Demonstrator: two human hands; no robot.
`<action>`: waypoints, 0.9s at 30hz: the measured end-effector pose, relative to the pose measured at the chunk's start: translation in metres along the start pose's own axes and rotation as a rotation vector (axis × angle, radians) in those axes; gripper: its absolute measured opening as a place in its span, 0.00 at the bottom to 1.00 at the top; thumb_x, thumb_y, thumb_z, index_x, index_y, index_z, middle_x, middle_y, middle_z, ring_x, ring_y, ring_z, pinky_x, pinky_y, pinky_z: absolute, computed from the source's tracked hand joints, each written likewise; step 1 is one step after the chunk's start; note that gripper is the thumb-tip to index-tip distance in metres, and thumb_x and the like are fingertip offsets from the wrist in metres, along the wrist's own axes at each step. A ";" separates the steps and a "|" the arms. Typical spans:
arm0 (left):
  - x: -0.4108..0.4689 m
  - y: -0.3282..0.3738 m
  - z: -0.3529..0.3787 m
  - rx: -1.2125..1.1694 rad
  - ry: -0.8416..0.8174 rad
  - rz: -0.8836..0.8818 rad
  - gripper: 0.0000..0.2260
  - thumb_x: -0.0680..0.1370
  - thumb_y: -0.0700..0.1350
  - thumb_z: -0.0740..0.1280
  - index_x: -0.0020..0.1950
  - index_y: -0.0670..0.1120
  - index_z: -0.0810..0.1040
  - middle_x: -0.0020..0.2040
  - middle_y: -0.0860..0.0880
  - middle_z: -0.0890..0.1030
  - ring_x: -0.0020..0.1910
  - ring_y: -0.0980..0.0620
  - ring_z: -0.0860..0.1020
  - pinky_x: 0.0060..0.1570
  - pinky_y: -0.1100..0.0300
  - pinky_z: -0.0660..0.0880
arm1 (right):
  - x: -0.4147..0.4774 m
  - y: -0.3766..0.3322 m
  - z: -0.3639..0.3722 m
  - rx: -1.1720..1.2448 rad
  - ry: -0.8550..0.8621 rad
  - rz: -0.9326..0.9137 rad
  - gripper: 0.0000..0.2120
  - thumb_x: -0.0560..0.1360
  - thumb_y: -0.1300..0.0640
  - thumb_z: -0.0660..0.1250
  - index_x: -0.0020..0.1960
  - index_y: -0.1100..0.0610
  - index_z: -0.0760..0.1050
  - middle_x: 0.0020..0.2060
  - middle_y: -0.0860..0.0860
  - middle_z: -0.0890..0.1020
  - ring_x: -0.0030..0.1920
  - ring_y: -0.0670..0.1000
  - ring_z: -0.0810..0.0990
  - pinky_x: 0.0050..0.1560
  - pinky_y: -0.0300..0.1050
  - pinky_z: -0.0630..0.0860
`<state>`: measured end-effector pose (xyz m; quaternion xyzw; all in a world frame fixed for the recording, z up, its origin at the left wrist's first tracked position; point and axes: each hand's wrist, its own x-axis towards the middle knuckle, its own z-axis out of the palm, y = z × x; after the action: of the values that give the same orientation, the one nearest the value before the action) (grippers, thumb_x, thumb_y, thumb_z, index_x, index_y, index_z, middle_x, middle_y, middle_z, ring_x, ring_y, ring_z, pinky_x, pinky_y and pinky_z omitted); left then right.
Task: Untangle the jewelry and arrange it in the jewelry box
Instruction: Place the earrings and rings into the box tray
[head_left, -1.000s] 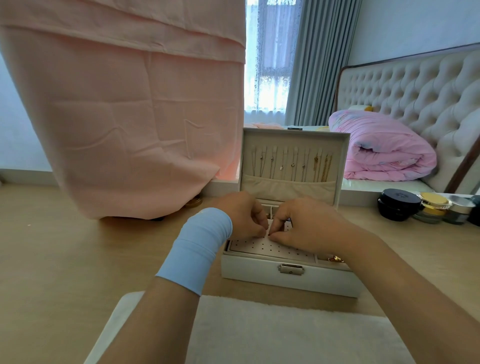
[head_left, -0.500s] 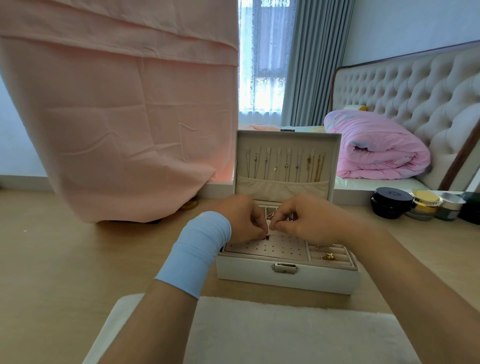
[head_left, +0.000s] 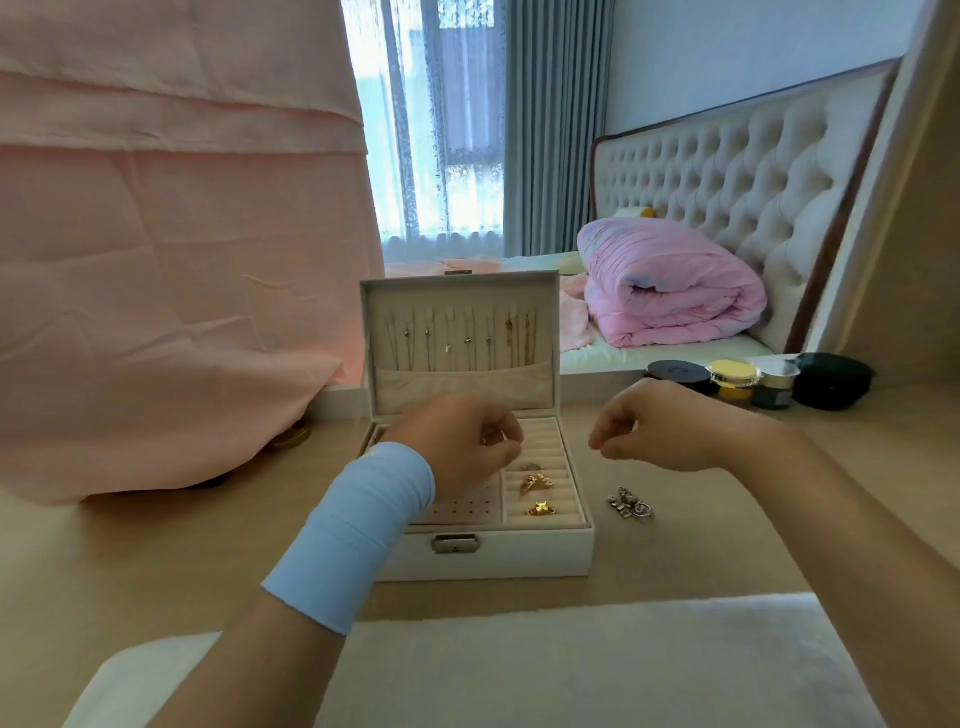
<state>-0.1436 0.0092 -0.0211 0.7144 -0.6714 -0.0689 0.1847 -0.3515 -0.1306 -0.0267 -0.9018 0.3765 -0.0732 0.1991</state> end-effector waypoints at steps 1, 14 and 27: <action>0.006 0.010 0.004 -0.001 0.008 0.014 0.08 0.79 0.53 0.65 0.56 0.57 0.80 0.48 0.60 0.78 0.47 0.59 0.76 0.52 0.59 0.76 | 0.000 0.008 0.002 -0.023 -0.015 0.019 0.06 0.77 0.54 0.72 0.52 0.44 0.84 0.47 0.41 0.82 0.49 0.42 0.81 0.47 0.35 0.75; 0.074 0.076 0.066 0.209 -0.131 0.037 0.09 0.76 0.54 0.67 0.54 0.58 0.82 0.53 0.57 0.82 0.51 0.53 0.79 0.51 0.60 0.75 | 0.010 0.044 0.024 0.025 -0.164 0.124 0.08 0.72 0.48 0.76 0.48 0.50 0.85 0.42 0.47 0.83 0.40 0.46 0.79 0.38 0.41 0.76; 0.071 0.060 0.079 -0.061 0.028 0.006 0.05 0.74 0.54 0.71 0.49 0.58 0.80 0.44 0.60 0.81 0.45 0.57 0.78 0.49 0.59 0.77 | 0.003 0.048 0.006 0.422 -0.082 0.105 0.14 0.80 0.47 0.67 0.47 0.55 0.85 0.40 0.48 0.87 0.32 0.48 0.73 0.27 0.39 0.67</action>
<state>-0.2209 -0.0755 -0.0616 0.7072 -0.6686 -0.0788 0.2159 -0.3793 -0.1614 -0.0527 -0.8214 0.3910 -0.1031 0.4023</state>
